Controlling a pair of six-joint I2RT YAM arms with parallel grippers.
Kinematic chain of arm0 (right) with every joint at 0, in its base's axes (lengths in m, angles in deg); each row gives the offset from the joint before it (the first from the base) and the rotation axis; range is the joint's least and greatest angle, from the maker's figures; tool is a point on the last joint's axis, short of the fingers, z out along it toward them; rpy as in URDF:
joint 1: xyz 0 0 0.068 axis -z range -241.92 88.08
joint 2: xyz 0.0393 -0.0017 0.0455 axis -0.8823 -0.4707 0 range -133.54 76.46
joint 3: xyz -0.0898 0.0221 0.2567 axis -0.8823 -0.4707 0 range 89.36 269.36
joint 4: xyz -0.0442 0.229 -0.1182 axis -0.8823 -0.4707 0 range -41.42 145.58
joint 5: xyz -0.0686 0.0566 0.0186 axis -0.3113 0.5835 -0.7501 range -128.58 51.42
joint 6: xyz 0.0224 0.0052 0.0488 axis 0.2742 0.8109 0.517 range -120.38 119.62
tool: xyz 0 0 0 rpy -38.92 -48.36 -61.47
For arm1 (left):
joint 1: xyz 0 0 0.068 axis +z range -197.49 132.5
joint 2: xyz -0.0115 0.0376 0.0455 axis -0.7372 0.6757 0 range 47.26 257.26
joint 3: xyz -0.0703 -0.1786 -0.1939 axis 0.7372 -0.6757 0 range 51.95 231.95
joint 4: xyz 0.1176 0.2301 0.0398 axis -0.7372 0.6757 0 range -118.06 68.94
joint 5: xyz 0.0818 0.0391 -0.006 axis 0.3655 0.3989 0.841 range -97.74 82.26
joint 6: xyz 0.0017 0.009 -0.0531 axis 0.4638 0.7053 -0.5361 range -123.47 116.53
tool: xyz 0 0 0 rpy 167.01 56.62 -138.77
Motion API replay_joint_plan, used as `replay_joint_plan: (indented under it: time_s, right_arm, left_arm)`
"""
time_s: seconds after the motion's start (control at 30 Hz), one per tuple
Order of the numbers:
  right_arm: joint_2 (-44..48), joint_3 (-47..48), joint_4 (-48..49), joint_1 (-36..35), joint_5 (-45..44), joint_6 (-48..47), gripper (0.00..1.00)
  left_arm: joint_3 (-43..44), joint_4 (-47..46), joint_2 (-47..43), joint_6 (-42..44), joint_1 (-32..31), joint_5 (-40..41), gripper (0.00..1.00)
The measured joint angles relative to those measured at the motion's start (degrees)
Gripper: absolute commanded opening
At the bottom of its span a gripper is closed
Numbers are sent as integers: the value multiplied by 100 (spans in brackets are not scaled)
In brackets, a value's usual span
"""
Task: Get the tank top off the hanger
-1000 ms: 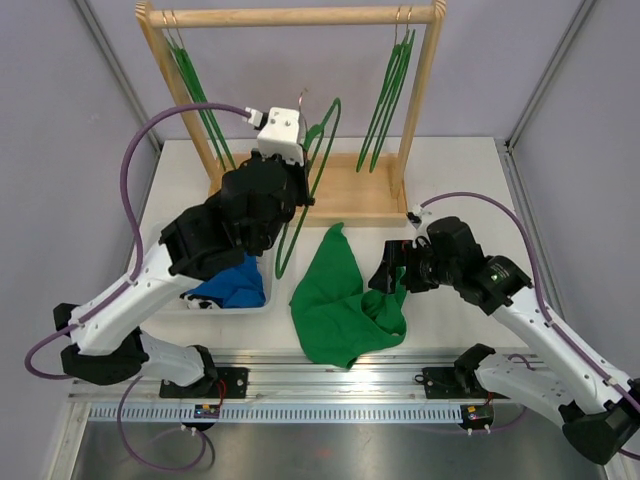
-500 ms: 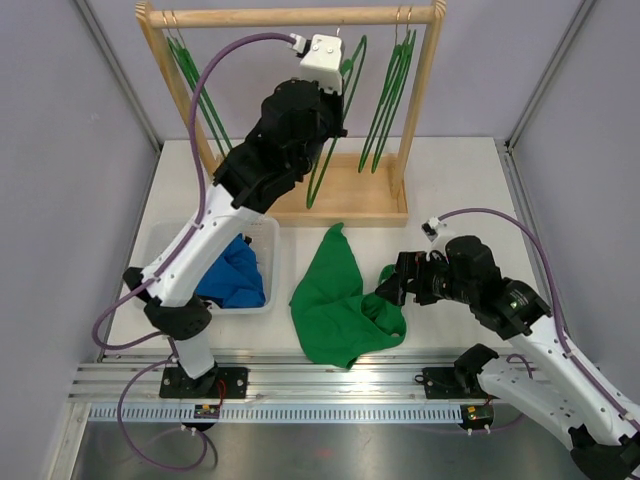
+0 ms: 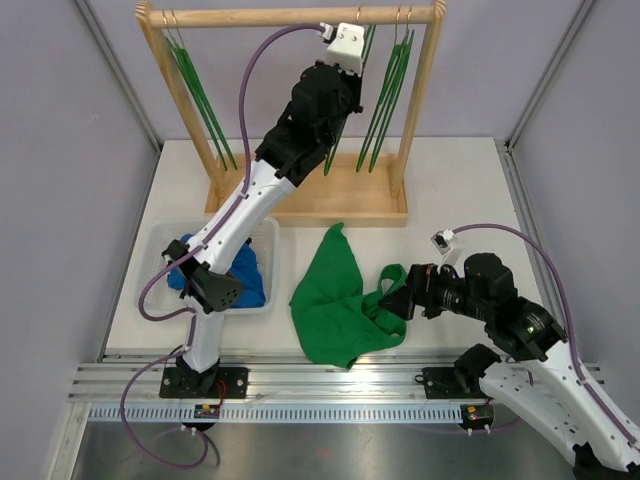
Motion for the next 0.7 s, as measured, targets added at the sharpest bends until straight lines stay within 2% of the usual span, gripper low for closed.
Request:
replay_joint_plan:
  time_s: [0.33,0.7]
  right_arm:
    - [240,-730,225,0,304,243,99]
    - [278,-774,243,0,358,271,99]
  left_arm:
    - [334,-544,601,-46,188,-269,0]
    - [588,-474,859,-72,321,-295,0]
